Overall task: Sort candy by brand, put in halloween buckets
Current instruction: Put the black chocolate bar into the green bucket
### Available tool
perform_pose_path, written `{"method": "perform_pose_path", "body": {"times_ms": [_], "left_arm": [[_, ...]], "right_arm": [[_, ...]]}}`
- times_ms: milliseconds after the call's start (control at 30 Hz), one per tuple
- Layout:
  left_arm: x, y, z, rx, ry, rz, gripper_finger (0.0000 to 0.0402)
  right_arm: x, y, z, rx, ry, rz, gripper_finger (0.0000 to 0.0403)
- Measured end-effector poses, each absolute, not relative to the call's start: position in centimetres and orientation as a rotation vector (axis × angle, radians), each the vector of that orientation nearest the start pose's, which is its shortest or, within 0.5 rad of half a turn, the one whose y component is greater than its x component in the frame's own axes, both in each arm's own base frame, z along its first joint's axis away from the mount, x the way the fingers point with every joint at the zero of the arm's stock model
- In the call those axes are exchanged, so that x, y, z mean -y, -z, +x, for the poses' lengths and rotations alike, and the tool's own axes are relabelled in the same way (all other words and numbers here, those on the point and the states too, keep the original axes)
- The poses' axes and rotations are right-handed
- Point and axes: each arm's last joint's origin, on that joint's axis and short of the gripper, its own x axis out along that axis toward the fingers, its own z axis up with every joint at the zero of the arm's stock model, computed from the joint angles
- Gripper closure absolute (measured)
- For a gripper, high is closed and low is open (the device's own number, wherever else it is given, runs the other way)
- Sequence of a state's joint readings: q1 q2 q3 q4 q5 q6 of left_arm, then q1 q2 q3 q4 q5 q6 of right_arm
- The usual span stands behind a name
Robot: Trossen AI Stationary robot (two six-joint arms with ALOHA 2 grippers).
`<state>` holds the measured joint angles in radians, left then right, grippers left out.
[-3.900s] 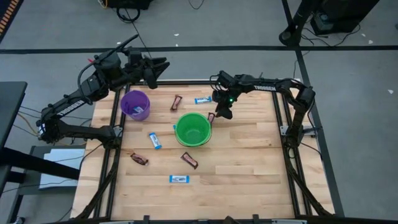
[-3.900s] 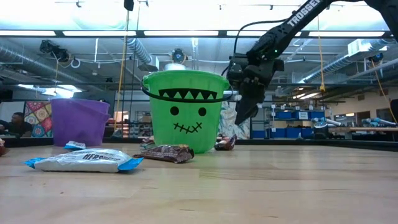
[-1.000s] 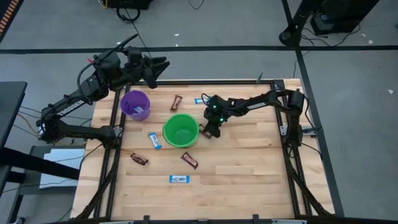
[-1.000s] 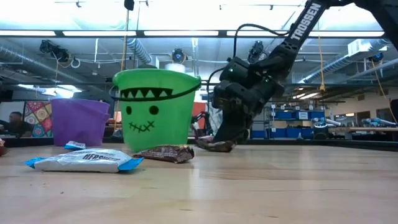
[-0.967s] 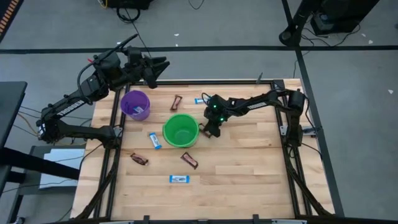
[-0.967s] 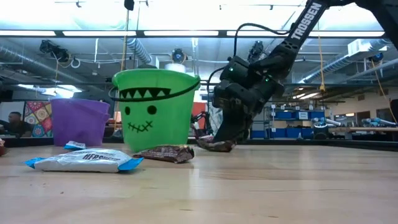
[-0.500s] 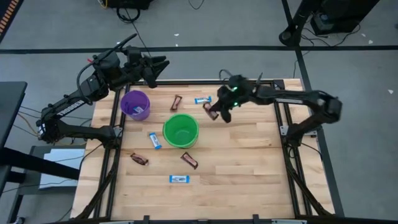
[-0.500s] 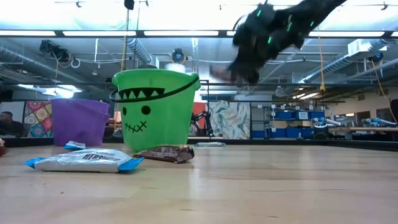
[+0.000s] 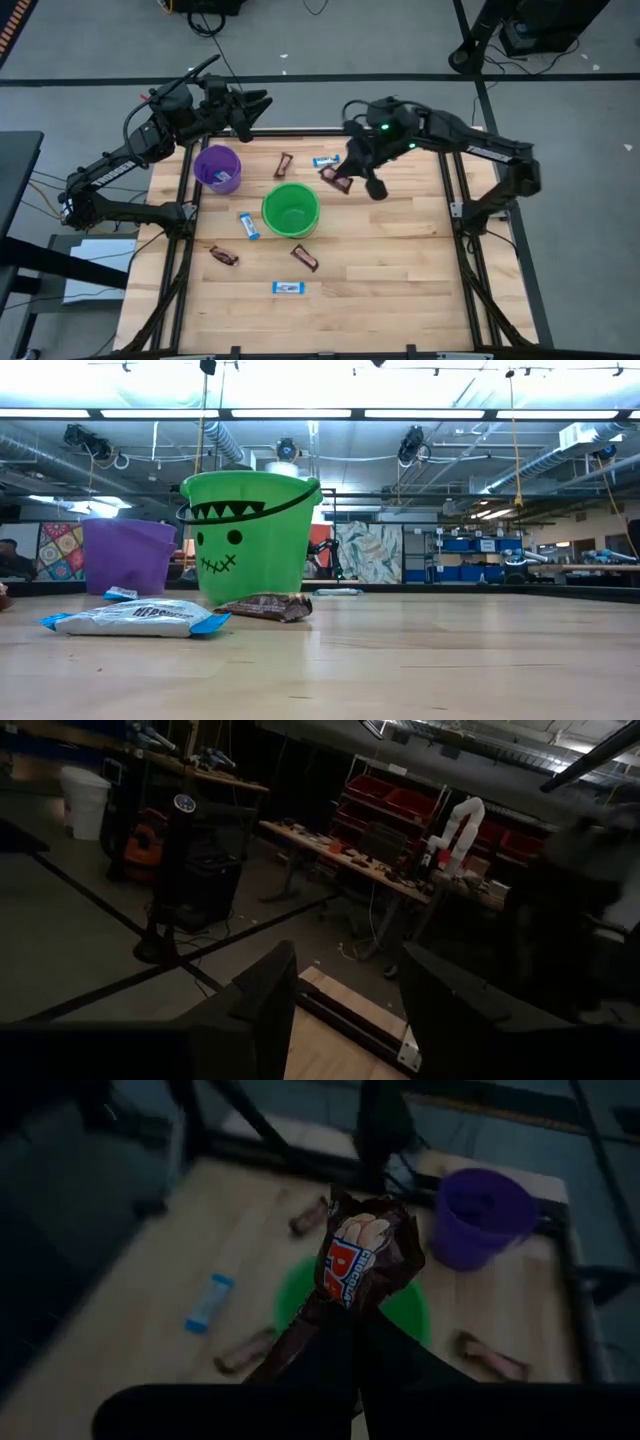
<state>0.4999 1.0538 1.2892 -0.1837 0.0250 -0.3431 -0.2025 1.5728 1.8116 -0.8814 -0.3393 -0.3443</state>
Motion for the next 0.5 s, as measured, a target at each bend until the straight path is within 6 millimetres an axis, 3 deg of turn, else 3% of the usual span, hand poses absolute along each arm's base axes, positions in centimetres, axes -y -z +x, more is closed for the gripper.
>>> {"method": "perform_pose_path", "body": {"times_ms": [200, 500], "left_arm": [[-10.0, -45.3, 18.5, 0.127, -0.448, -0.324, 0.0225], [-10.0, -45.2, 18.5, 0.108, -0.447, -0.327, 0.0225]], "right_arm": [[4.6, -43.1, 34.6, -0.731, -0.131, -0.389, 0.0393], [4.8, -43.4, 36.9, -0.676, -0.207, -0.384, 0.0394]]}}
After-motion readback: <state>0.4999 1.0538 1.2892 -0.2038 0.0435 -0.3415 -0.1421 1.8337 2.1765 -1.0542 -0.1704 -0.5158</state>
